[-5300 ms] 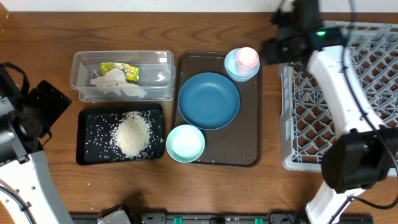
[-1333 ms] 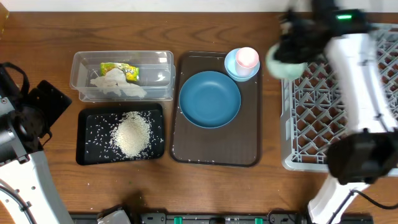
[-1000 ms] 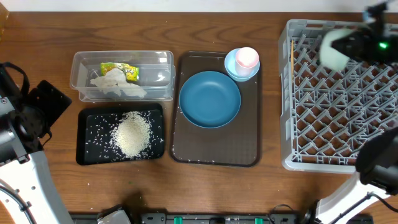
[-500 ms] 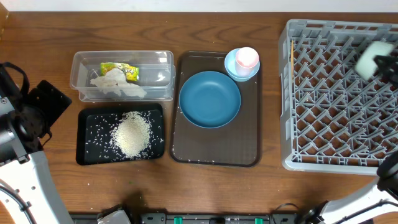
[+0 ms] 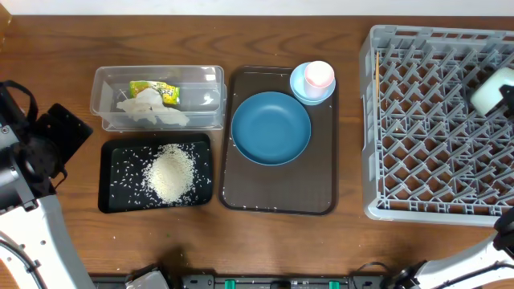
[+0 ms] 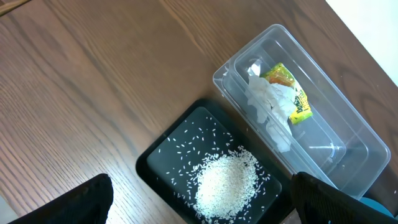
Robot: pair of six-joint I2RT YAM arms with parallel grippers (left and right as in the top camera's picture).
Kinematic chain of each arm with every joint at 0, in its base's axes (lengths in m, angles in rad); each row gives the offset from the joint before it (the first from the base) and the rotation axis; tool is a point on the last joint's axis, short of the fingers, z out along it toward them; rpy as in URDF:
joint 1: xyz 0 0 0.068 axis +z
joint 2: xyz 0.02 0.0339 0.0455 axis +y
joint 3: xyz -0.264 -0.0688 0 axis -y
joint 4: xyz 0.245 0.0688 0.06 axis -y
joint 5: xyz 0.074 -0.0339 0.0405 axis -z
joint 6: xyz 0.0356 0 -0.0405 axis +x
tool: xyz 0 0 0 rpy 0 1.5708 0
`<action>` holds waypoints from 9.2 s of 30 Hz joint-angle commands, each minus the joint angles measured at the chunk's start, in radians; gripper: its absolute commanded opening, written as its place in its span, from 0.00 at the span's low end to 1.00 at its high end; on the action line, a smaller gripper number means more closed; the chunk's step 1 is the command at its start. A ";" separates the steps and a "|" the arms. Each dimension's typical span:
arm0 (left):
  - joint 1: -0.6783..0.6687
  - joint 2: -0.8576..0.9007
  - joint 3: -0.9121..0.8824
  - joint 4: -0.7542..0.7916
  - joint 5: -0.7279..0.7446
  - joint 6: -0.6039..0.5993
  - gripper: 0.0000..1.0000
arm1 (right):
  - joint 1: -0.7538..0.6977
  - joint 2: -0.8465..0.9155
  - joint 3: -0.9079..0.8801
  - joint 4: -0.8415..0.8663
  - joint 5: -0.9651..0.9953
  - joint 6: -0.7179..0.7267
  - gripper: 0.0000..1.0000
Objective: Sort waste into correct bins and load items into the dishwasher rack
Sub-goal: 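Carry the teal bowl right and lower it into the dish rack, then release the teal bowl and lift the right gripper from the rack, then move the right gripper left and grasp the blue plate's rim, then lift the blue plate and carry it right over the rack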
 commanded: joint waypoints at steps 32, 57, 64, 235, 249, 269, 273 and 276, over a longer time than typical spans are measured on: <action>0.005 0.003 0.006 -0.001 -0.009 0.003 0.93 | -0.023 -0.057 -0.034 -0.213 0.427 0.087 0.01; 0.005 0.003 0.006 -0.001 -0.009 0.003 0.93 | -0.018 -0.337 -0.034 -0.271 0.689 0.176 0.47; 0.005 0.003 0.006 -0.001 -0.009 0.003 0.93 | 0.004 -0.424 -0.034 -0.284 0.700 0.176 0.46; 0.005 0.004 0.006 -0.001 -0.009 0.003 0.93 | 1.742 -0.008 0.018 -0.109 1.474 0.100 0.06; 0.005 0.004 0.006 -0.001 -0.009 0.003 0.93 | 1.738 -0.098 0.017 -0.138 1.474 0.100 0.24; 0.005 0.003 0.006 -0.001 -0.009 0.003 0.93 | 1.743 0.099 0.017 -0.151 1.422 0.100 0.29; 0.005 0.003 0.006 -0.001 -0.009 0.003 0.93 | 1.743 0.098 0.017 -0.153 1.422 0.101 0.05; 0.005 0.003 0.006 -0.001 -0.009 0.003 0.93 | 1.743 0.098 0.027 -0.158 1.410 0.101 0.01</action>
